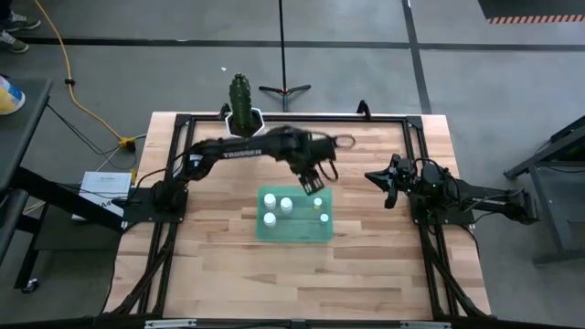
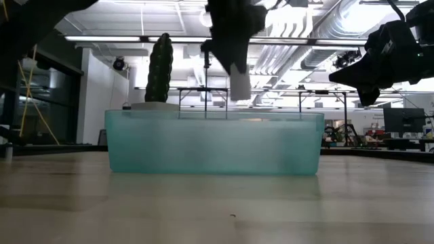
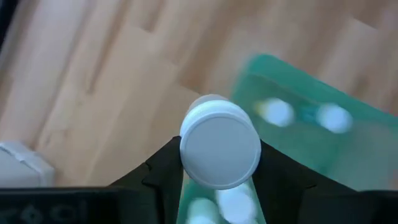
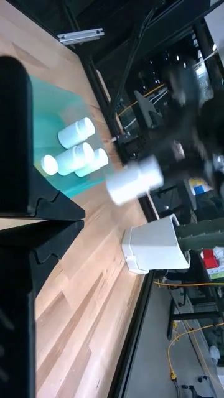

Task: Pick and place pill bottles into a basket
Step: Put the white pill bottle into the blue bin

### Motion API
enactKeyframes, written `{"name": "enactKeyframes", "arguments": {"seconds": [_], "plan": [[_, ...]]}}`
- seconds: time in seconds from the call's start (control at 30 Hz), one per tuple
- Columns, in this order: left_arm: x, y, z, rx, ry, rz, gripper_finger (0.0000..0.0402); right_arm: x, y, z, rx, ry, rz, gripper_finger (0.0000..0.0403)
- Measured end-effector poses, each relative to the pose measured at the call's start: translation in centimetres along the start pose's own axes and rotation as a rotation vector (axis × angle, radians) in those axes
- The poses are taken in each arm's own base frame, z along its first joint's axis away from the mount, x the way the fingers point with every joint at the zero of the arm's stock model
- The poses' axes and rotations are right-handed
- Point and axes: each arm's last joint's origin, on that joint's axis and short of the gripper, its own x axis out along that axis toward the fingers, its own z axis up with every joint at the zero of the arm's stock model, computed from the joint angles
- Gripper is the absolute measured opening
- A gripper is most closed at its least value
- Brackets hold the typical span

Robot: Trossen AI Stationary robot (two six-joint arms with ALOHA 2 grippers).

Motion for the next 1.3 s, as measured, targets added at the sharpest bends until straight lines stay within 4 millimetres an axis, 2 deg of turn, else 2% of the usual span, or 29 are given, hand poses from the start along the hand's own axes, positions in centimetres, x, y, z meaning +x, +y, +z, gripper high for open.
{"name": "enactKeyframes", "arguments": {"seconds": [0.1, 0.23, 0.4, 0.53, 0.8, 1.07, 1.3], "plan": [[-0.9, -2.6, -1.1, 0.062, 0.005, -0.03, 0.0192, 0.0, 0.0, 0.0, 0.0, 0.0, 0.0, 0.0], [-0.8, -5.8, -3.0, 0.148, 0.038, -0.039, 0.0201, 0.0, 0.0, 0.0, 0.0, 0.001, 0.003, 0.0], [0.6, -8.9, -5.0, 0.219, 0.063, -0.042, 0.0208, 0.0, 0.0, 0.0, 0.0, 0.002, 0.003, 0.0], [2.3, -10.2, -5.9, 0.249, 0.064, -0.051, 0.0195, 0.0, 0.0, 0.0, 0.0, 0.003, 0.003, 0.0], [5.6, -10.7, -7.1, 0.242, 0.106, -0.076, 0.0214, 0.0, 0.0, 0.0, -0.001, 0.007, 0.013, 0.0], [7.8, -10.8, -7.9, 0.242, 0.115, -0.078, 0.0199, 0.0, 0.0, 0.0, -0.001, 0.007, 0.013, 0.0], [8.0, -10.8, -7.9, 0.261, 0.111, -0.078, 0.0262, 0.0, 0.0, 0.0, 0.001, 0.006, 0.013, 0.0]]}}
